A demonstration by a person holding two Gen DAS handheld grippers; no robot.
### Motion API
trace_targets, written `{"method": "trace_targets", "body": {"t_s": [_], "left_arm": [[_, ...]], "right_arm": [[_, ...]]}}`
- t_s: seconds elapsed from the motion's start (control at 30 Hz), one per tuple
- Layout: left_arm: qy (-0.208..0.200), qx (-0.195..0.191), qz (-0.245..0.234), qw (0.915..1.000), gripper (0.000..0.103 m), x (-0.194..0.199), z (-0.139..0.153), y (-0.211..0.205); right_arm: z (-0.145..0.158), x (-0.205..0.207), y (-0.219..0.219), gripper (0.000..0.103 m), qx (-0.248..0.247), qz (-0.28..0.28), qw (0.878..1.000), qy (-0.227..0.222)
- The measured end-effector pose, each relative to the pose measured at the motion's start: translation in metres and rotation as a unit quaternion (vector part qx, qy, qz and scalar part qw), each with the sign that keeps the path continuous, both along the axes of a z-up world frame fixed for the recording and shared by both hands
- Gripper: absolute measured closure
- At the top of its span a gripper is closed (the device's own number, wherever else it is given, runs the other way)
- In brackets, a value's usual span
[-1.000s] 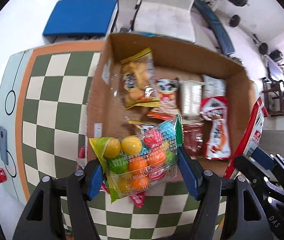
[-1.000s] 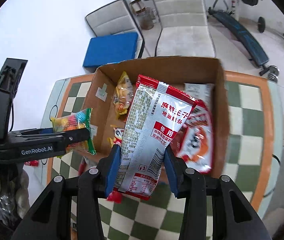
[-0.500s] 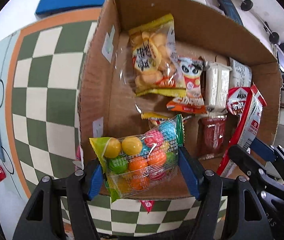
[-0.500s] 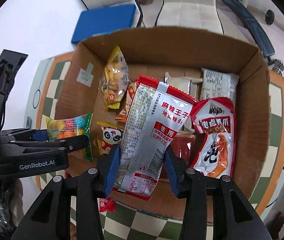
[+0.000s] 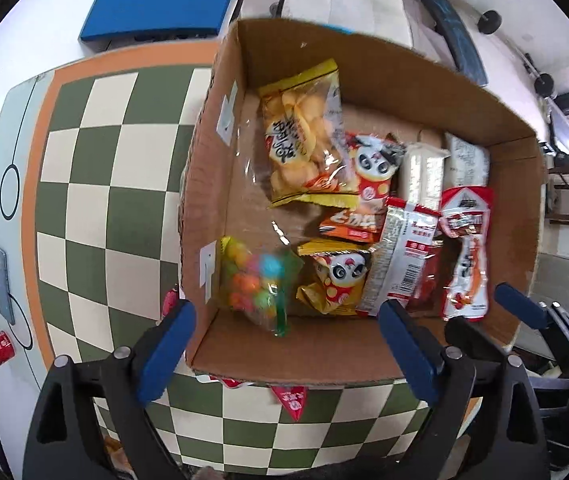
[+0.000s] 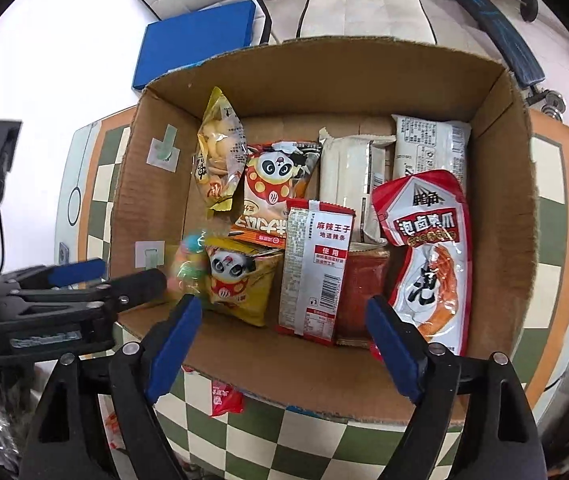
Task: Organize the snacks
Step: 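Grasp the small red packet with the right tool while the left tool grasps the red sausage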
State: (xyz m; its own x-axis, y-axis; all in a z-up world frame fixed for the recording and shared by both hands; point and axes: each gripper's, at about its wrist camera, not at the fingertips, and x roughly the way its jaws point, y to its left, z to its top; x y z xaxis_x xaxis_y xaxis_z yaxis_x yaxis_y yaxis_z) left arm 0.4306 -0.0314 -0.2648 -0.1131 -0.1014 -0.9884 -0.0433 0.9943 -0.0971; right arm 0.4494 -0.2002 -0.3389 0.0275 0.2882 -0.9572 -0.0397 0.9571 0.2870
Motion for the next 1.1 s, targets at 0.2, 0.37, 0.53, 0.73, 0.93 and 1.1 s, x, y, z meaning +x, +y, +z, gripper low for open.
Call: {"method": "trace_targets", "body": {"t_s": [0.2, 0.37, 0.53, 0.73, 0.93, 1.1], "left_arm": [[-0.058, -0.006, -0.006, 0.9983, 0.009, -0.015, 0.034, 0.005], [-0.170, 0.037, -0.004, 0.9847, 0.009, -0.055, 0.075, 0.025], [-0.207, 0.054, 0.042, 0.9759, 0.009, -0.101, 0.080, 0.061], [-0.128, 0.059, 0.050, 0.9888, 0.009, -0.135, 0.015, 0.102], [-0.062, 0.057, 0.057, 0.9948, 0.009, -0.151, -0.048, 0.131], [-0.038, 0.058, 0.046, 0.9965, 0.012, -0.144, -0.078, 0.136]], "right_arm": [[0.023, -0.022, 0.001, 0.015, 0.001, -0.004, 1.000, -0.021], [0.041, -0.058, 0.014, 0.014, 0.010, -0.006, 0.999, -0.041], [0.038, -0.104, 0.033, 0.014, 0.025, -0.013, 0.999, -0.044], [-0.019, -0.138, 0.067, 0.014, 0.034, -0.012, 0.999, 0.014], [-0.074, -0.151, 0.092, 0.015, 0.030, -0.018, 0.998, 0.058], [-0.100, -0.155, 0.106, 0.016, 0.025, -0.025, 0.996, 0.077]]}}
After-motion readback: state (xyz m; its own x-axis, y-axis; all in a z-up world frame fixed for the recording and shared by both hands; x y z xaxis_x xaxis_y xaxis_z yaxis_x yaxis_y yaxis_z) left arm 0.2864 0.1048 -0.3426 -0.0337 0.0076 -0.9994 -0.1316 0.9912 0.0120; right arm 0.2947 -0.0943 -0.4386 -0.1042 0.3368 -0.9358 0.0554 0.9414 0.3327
